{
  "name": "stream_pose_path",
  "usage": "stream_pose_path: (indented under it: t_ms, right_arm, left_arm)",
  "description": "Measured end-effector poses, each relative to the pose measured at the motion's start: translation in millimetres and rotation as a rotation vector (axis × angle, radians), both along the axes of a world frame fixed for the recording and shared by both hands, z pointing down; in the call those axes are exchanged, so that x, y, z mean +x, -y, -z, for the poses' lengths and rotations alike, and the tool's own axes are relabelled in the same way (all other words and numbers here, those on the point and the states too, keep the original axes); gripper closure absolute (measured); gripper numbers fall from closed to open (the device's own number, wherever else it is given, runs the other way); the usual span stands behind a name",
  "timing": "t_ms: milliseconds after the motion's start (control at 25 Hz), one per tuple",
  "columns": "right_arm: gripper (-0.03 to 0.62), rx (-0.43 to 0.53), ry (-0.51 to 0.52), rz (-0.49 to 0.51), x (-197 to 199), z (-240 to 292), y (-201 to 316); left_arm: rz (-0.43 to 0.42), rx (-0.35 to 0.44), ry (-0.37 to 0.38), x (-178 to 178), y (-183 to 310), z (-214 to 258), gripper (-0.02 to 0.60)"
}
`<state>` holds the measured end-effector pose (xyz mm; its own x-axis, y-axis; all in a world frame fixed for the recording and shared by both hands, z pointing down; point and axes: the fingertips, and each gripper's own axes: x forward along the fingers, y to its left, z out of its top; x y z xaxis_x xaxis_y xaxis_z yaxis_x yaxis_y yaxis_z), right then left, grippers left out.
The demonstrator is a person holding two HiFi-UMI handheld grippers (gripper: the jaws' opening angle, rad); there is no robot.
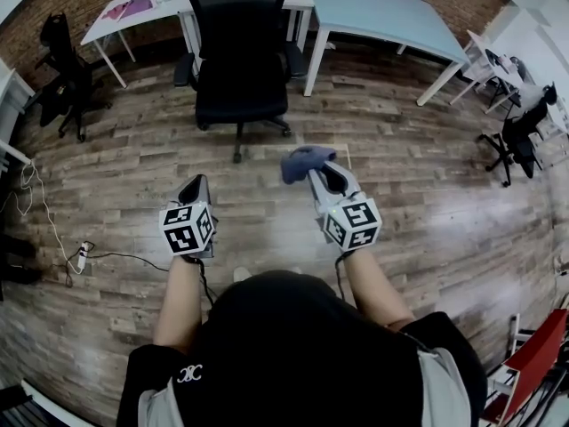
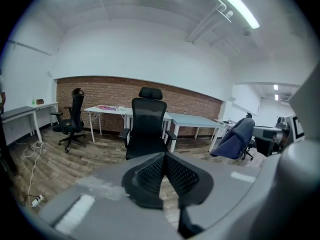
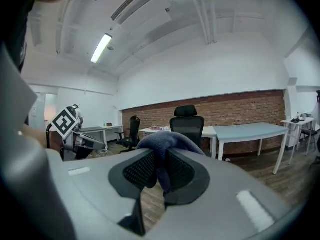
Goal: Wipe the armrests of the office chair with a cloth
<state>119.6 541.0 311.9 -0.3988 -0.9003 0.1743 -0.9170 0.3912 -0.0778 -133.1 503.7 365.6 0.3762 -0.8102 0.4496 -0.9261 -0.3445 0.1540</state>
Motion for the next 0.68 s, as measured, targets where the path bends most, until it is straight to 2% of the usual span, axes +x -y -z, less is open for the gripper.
stream_pose_path:
  t_ms: [280,520,680]
  right_arm:
    - [0.523,0.006,0.007,0.026,-4.2,0.0,-9.7]
    - [0.523,0.006,0.002,0.039,-5.3,0.1,-10.6]
    - [0.523,-0.005,0.008,0.03,-0.5,-1.4,-12.6]
  left_arm:
    - [0.008,-0.062,-0.058,-1.4,-12.4,-10.3,0.575]
    - [0.016,-0.051,-0.055,-2.4,-11.9,-5.7,0.575]
    - [0.013,-0.068,-0.079,1.7,-15.4,-7.8,0.575]
